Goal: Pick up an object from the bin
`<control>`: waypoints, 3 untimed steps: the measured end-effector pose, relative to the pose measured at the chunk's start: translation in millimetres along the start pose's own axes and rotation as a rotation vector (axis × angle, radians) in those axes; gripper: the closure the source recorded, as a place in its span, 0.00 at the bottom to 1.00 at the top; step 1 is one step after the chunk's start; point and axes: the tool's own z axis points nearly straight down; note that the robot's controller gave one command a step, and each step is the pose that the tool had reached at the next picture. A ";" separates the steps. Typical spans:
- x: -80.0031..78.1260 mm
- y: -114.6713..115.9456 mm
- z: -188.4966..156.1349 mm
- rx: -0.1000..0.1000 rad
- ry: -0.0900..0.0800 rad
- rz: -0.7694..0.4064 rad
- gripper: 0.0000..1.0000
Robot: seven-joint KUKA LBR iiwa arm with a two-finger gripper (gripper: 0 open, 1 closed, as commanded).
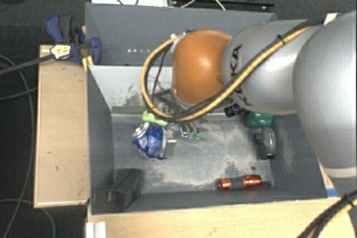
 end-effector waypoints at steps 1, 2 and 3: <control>-1.7 -1.0 -4.9 -0.001 -0.007 0.007 0.00; 5.3 -17.6 73.0 -0.002 -0.003 0.006 0.00; 17.0 -15.2 2.4 -0.003 -0.011 0.056 0.00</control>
Offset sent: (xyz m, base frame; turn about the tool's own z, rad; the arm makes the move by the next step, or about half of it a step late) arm -0.0062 -0.0179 -0.0736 0.0027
